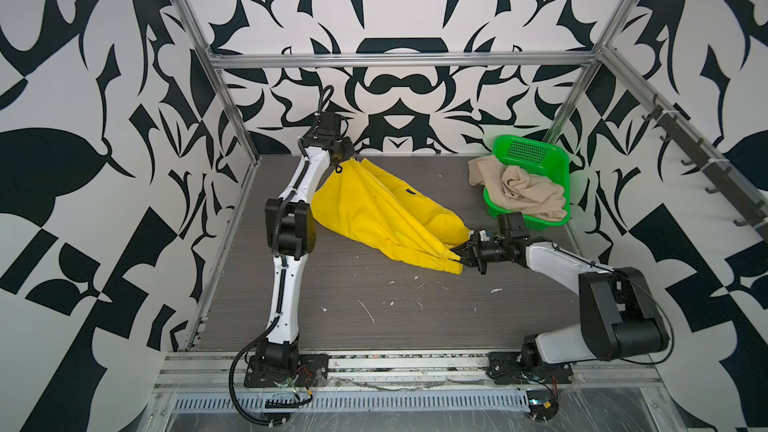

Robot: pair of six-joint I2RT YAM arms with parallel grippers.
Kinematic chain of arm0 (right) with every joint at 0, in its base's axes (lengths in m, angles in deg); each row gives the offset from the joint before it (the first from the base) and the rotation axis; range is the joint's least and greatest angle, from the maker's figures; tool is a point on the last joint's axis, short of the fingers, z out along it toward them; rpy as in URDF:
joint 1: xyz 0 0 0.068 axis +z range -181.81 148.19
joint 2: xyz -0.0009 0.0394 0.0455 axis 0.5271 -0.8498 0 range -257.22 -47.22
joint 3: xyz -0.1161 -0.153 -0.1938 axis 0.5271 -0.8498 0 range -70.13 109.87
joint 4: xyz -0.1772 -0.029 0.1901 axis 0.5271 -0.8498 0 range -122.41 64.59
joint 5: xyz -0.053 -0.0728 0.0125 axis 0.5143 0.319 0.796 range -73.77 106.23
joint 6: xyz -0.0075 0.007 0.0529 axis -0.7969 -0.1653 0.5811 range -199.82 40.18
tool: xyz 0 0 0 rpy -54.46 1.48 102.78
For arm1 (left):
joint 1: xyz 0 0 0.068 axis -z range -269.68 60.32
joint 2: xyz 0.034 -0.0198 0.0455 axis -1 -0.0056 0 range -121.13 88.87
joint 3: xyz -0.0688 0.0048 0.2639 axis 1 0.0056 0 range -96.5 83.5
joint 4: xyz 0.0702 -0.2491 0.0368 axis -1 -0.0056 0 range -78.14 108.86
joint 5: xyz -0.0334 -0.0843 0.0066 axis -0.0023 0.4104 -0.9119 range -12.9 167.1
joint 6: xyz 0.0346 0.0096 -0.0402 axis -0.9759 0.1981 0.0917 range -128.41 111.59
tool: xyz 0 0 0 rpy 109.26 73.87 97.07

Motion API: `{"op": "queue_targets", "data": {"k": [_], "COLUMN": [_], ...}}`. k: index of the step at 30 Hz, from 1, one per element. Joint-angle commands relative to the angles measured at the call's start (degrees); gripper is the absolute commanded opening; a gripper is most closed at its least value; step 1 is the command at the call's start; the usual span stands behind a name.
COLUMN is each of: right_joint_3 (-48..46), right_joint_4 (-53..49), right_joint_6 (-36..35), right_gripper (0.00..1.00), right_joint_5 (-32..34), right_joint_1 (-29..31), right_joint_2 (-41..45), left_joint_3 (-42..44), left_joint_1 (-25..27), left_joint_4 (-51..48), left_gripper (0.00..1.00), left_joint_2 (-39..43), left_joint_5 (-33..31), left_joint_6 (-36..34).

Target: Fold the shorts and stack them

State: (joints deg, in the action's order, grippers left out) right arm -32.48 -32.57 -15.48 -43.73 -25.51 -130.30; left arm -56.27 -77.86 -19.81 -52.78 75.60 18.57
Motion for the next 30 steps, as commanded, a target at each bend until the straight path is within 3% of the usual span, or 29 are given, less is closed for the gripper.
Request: {"op": "queue_targets", "data": {"k": [1, 9, 16, 23, 30], "right_joint_3": [-1.8, -4.4, -5.9, -4.6, -2.5], "right_joint_4": [4.6, 19.3, 27.4, 23.9, 9.0], "right_joint_6": [4.4, 13.6, 18.5, 16.0, 5.6], "right_gripper": [0.01, 0.06, 0.06, 0.03, 0.01], "right_joint_5": [0.4, 5.6, 11.0, 10.7, 11.1], "right_joint_1": [-1.3, -2.8, -2.8, -2.8, -2.8], "right_joint_2": [-1.0, -4.8, -6.9, -3.9, 1.4], "left_joint_3": [-3.0, -2.8, -1.9, 12.5, 28.1], "left_joint_1": [-0.2, 1.6, 2.0, 2.5, 2.1], "left_joint_4": [7.5, 14.6, 16.0, 23.7, 20.5], "left_gripper": [0.04, 0.1, 0.07, 0.05, 0.0], "left_joint_2": [-4.3, -10.2, -11.2, 2.2, 20.1], "left_joint_5": [-2.7, -2.0, -0.2, 1.1, -8.4], "left_joint_6": [1.2, 1.6, 1.3, 1.2, 0.4]}}
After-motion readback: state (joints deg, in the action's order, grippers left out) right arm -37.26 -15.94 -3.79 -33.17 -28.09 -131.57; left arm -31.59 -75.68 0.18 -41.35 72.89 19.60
